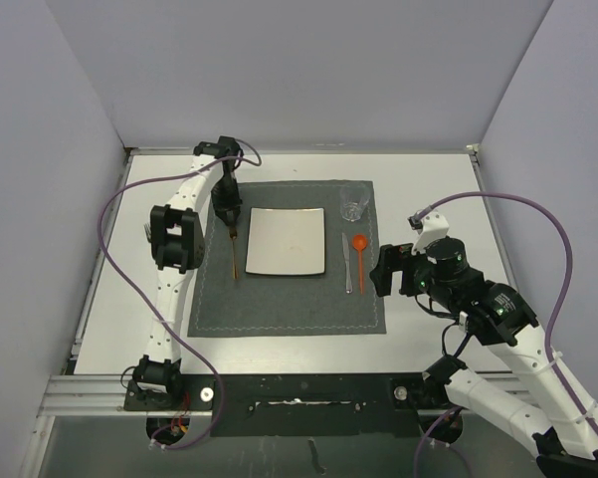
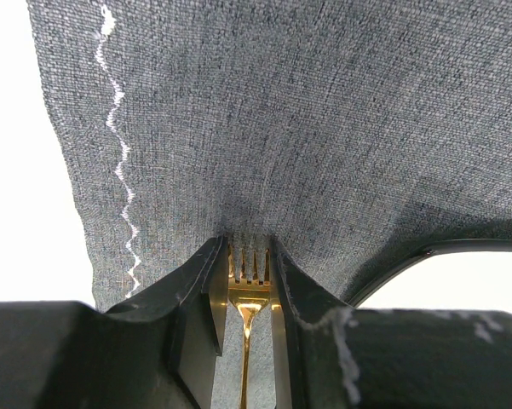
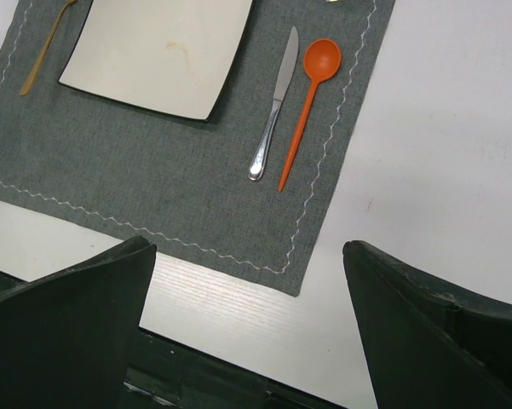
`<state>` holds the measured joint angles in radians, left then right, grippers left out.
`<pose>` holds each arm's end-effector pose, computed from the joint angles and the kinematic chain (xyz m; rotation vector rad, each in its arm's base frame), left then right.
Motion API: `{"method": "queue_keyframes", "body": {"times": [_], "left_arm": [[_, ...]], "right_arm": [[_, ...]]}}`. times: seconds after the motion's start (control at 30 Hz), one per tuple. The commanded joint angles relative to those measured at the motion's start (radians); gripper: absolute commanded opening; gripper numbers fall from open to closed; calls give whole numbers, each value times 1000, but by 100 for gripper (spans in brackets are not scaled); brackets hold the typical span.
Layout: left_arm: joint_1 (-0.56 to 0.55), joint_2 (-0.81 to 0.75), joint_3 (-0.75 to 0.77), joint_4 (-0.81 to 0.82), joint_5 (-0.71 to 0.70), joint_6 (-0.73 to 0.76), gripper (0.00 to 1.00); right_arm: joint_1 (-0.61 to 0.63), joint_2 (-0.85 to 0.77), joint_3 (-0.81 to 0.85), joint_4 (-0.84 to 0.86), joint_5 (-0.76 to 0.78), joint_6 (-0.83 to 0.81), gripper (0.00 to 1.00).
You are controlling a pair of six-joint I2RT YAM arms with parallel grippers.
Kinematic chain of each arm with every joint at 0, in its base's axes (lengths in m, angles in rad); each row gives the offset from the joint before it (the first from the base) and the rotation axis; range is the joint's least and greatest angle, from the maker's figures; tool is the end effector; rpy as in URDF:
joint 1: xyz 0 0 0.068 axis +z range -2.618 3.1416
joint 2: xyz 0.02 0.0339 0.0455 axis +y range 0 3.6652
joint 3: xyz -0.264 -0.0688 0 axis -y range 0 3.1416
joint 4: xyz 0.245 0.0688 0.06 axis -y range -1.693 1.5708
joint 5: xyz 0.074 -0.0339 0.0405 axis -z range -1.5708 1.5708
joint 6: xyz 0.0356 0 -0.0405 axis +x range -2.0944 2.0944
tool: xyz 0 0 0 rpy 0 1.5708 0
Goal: Set the dinner table for one person
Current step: Adjust the fork on the napkin.
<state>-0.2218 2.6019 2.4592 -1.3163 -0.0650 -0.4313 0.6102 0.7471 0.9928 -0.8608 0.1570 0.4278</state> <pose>0.4978 -0.1099 0.1649 -0.3207 2.9976 0.0387 0.1167 0.0748 0.3477 -0.1114 2.2051 0.4160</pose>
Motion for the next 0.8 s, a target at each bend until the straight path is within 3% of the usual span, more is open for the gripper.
{"method": "queue_keyframes", "body": {"times": [0.0, 0.77], "left_arm": [[-6, 22, 41, 18, 13, 11, 9], [-8, -15, -41, 96, 48, 109, 9]], "right_arm": [[7, -5, 33, 49, 20, 1, 98], [11, -12, 35, 53, 10, 17, 98]]}}
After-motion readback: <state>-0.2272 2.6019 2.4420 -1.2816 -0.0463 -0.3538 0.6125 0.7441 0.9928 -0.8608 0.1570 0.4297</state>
